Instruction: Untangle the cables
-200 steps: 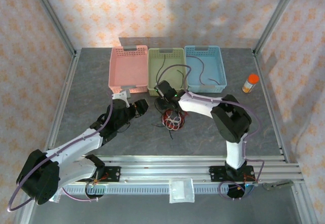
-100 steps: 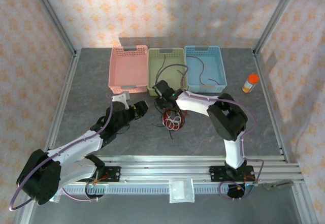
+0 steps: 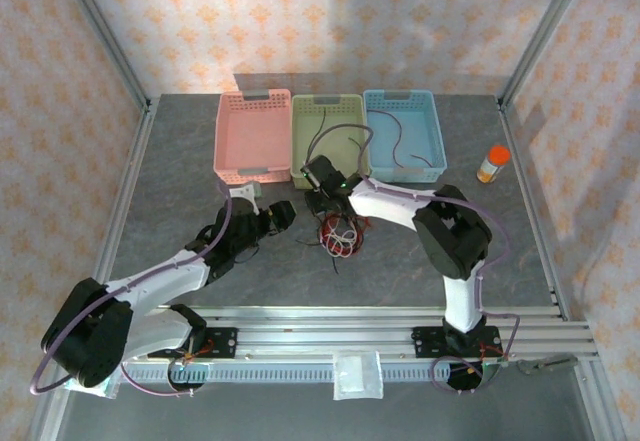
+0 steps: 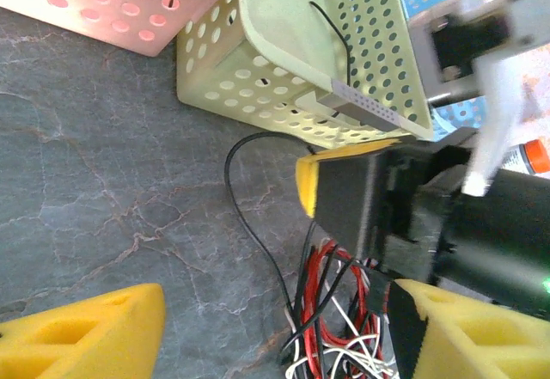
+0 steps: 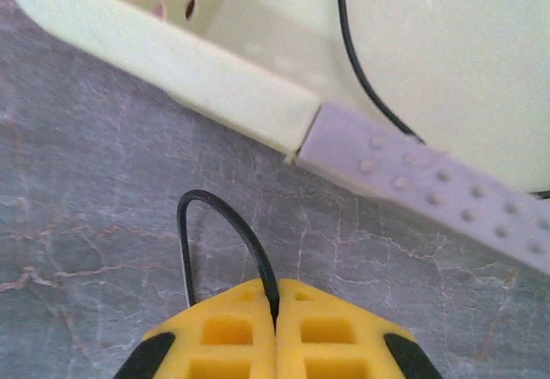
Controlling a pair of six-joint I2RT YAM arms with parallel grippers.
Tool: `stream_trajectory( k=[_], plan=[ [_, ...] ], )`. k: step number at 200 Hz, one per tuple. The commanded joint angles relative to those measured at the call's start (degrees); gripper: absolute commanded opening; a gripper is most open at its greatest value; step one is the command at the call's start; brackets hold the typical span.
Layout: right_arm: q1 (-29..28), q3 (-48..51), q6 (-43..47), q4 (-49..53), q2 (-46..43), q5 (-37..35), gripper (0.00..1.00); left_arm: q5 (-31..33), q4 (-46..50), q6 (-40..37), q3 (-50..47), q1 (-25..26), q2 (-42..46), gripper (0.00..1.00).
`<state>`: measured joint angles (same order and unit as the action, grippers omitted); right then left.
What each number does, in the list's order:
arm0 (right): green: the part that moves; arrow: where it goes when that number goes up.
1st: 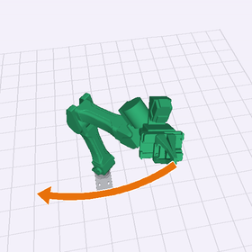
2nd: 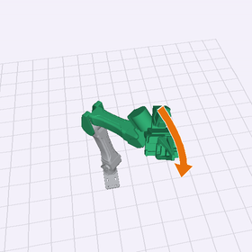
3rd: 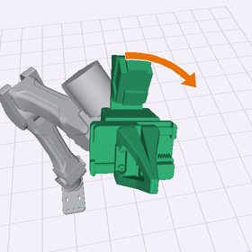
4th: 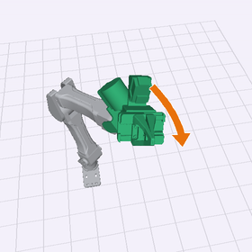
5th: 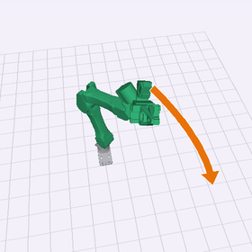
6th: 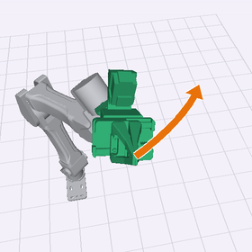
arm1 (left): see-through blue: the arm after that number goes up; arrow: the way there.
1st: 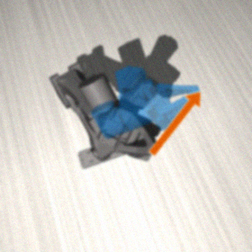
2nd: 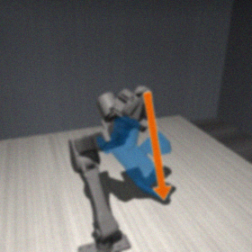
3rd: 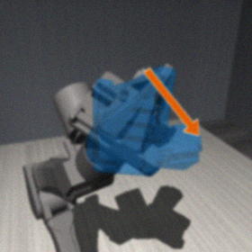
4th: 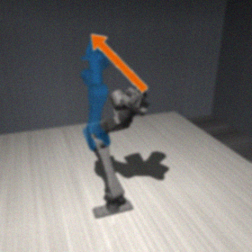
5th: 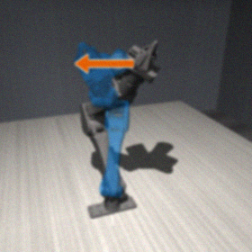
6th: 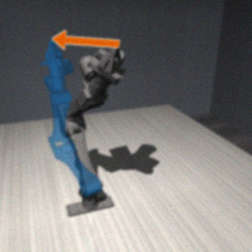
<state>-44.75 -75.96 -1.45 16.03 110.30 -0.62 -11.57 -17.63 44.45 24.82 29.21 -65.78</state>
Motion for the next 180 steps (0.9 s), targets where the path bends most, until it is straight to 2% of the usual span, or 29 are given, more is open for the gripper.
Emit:
stream_trajectory(
  k=[1, 79, 180],
  plan=[
    [-0.3, 0.9, -0.8, 0.3, -5.8, 0.2, 0.02, 0.1, -1.0, -2.1, 1.8, 0.2, -0.9, 0.7],
    [-0.3, 4.9, -3.9, -0.3, -17.3, 1.9, 0.0, 1.6, -3.3, -4.3, 5.0, 5.4, -9.1, 0.72],
    [-0.3, 4.8, -6.8, 0.3, -25.5, 4.9, 0.0, 2.9, -8.8, -3.0, 12.0, 7.9, -20.4, 0.73]
  ],
)
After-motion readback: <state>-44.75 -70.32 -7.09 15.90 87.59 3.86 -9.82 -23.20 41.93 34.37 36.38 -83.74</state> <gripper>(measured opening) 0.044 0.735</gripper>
